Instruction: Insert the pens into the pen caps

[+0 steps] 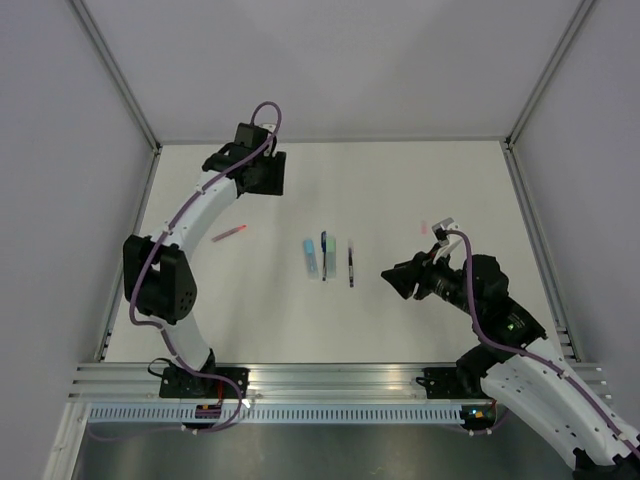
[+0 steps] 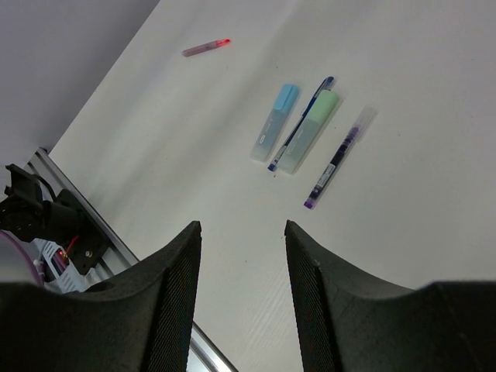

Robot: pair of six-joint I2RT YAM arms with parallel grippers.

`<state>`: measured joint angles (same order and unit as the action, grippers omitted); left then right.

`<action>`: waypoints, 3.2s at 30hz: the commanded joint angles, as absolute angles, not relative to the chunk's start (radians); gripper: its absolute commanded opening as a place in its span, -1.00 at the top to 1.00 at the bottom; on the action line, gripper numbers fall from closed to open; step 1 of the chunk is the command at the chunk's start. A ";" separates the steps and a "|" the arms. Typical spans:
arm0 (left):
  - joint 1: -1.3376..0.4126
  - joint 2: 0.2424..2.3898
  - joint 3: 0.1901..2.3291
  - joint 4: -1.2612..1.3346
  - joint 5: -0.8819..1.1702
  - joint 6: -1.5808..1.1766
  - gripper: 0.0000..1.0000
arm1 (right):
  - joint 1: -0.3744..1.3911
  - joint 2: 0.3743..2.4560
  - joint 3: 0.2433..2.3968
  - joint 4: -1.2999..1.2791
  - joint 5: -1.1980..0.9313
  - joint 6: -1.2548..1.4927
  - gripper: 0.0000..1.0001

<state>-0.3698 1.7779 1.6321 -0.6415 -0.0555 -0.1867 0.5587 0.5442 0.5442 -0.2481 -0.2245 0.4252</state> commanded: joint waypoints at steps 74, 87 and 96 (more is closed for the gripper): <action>-0.452 1.139 0.755 -0.026 0.656 -0.570 0.95 | 0.584 0.976 0.655 0.287 -0.388 0.669 -0.20; -0.565 1.063 0.677 0.173 0.709 -0.623 0.95 | 0.742 1.123 0.637 0.501 -0.308 0.709 -0.17; -0.565 1.026 0.647 0.207 0.722 -0.611 0.95 | 0.827 1.215 0.652 0.554 -0.238 0.719 0.46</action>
